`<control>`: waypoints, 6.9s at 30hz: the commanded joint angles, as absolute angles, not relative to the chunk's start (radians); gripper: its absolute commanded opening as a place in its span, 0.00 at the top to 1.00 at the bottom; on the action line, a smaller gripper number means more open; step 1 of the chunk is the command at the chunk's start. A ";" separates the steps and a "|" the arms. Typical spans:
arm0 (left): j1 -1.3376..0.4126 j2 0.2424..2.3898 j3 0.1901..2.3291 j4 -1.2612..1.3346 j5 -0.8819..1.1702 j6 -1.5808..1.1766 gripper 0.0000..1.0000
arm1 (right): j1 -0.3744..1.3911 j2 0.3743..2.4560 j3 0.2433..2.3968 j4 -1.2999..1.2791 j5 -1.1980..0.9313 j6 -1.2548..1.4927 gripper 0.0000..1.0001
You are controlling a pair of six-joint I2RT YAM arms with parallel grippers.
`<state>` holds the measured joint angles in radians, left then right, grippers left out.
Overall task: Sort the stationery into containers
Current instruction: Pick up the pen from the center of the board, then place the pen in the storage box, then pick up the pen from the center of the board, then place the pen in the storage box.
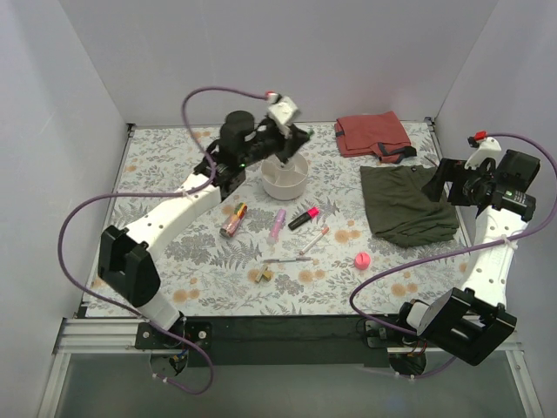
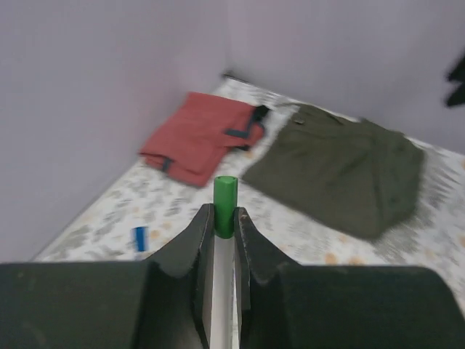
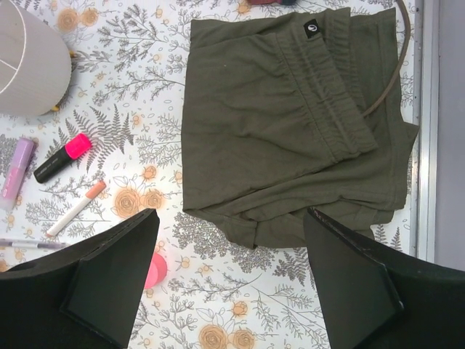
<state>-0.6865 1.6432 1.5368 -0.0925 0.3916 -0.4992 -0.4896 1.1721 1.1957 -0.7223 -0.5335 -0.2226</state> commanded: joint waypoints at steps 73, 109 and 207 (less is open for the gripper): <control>-0.394 1.461 1.132 0.506 0.694 -0.733 0.28 | -0.491 1.149 1.117 -0.632 -0.514 -0.155 0.12; -0.894 2.011 1.451 -0.385 0.246 -0.483 0.66 | -0.407 1.065 1.051 -0.676 -0.463 -0.294 0.15; -0.341 2.240 1.626 0.600 0.660 -0.821 1.00 | -0.400 1.140 1.075 -0.655 -0.342 -0.285 0.14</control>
<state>-0.3218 2.2246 1.5967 0.6044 0.6559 -0.8474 -0.4034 1.1389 1.0489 -0.6796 -0.3416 -0.2871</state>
